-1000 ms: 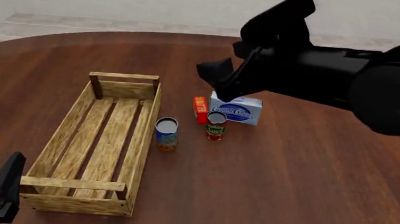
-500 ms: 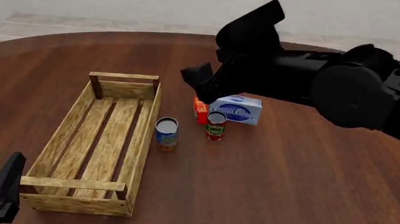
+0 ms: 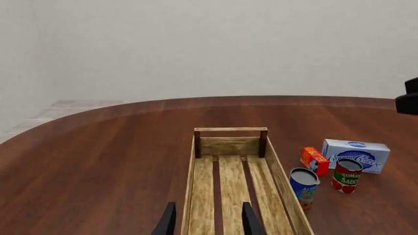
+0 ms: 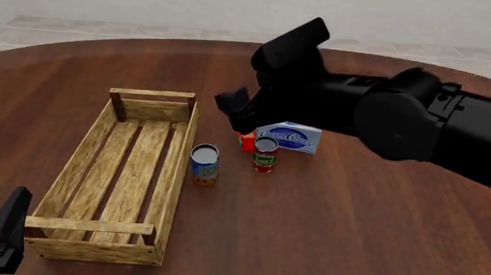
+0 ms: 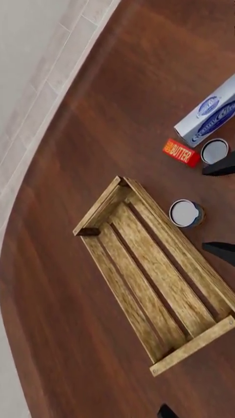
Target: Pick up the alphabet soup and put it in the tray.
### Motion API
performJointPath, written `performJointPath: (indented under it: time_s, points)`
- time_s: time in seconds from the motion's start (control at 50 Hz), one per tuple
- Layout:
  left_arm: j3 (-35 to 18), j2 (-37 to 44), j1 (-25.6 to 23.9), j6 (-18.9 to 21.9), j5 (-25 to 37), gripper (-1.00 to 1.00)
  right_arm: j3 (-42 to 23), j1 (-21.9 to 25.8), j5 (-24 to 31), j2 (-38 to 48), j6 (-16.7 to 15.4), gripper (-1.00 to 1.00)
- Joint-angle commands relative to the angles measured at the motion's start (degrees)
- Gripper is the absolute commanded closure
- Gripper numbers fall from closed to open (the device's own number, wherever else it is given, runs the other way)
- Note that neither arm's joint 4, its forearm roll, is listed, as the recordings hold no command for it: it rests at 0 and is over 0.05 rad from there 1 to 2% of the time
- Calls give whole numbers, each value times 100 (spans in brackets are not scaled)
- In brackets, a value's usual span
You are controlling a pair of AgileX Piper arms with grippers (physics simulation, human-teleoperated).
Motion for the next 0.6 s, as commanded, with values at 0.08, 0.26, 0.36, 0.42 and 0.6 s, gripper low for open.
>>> performJointPath:
  time_s: [0.08, 0.26, 0.36, 0.42, 0.6]
  points:
    - [8, -16, 5, 1, 5, -100, 20, -51, -141, 165, 80, -100]
    - [8, -16, 5, 1, 6, -100, -56, -100, -204, 337, 88, -100]
    - [8, -16, 6, -1, 6, -100, -78, -122, -251, 407, 121, -100]
    - [8, -16, 5, 1, 6, -100, -68, -129, -306, 470, 148, -100]
    - [8, -16, 5, 0, 6, -100, -100, -183, -425, 652, 183, -100]
